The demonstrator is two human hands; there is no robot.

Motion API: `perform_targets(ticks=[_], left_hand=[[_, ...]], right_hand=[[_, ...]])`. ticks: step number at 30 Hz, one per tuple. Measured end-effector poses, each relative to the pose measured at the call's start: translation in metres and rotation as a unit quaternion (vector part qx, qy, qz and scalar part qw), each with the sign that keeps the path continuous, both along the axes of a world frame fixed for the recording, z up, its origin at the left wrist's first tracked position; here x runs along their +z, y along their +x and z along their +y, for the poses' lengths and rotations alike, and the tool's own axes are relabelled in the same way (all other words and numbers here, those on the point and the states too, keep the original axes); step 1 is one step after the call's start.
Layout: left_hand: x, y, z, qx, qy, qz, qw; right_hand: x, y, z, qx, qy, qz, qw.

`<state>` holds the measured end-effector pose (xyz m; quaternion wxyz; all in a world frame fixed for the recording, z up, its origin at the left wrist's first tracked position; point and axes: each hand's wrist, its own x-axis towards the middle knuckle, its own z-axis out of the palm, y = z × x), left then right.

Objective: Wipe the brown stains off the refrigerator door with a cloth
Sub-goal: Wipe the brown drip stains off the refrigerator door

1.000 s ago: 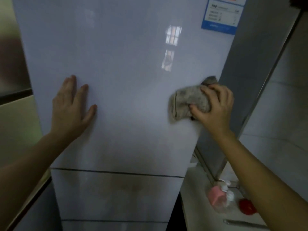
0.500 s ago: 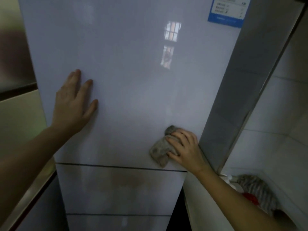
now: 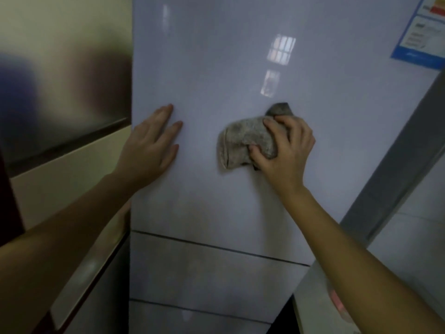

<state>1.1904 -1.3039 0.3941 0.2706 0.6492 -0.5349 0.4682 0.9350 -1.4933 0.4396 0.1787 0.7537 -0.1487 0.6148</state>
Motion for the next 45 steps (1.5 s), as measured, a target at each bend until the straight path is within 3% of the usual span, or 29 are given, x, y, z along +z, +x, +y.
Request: perform_targets(ticks=[8,17,23,32,40,45], left_hand=[[-0.006,0.013,0.009,0.004,-0.012,-0.009,1.0],[-0.008,0.021,0.017,-0.016,-0.036,0.004,0.999],[-0.023,0.025,0.011,-0.028,-0.032,-0.012,0.999],[-0.039,0.019,0.012,0.003,-0.009,-0.023,1.0],[-0.037,0.012,0.012,0.007,0.017,0.022,1.0],[-0.042,-0.009,0.011,0.005,0.015,0.101,0.995]], right_hand=[[-0.108,0.025,0.014,0.037,-0.111,0.204,0.972],[-0.045,0.092,0.047,0.049,-0.083,0.143,0.985],[-0.114,0.13,0.068,0.095,-0.088,0.196,0.972],[-0.196,0.089,0.039,0.126,-0.162,0.326,0.923],[-0.177,0.034,0.021,0.061,-0.158,0.285,0.944],[-0.163,0.013,0.022,0.075,-0.077,0.269,0.957]])
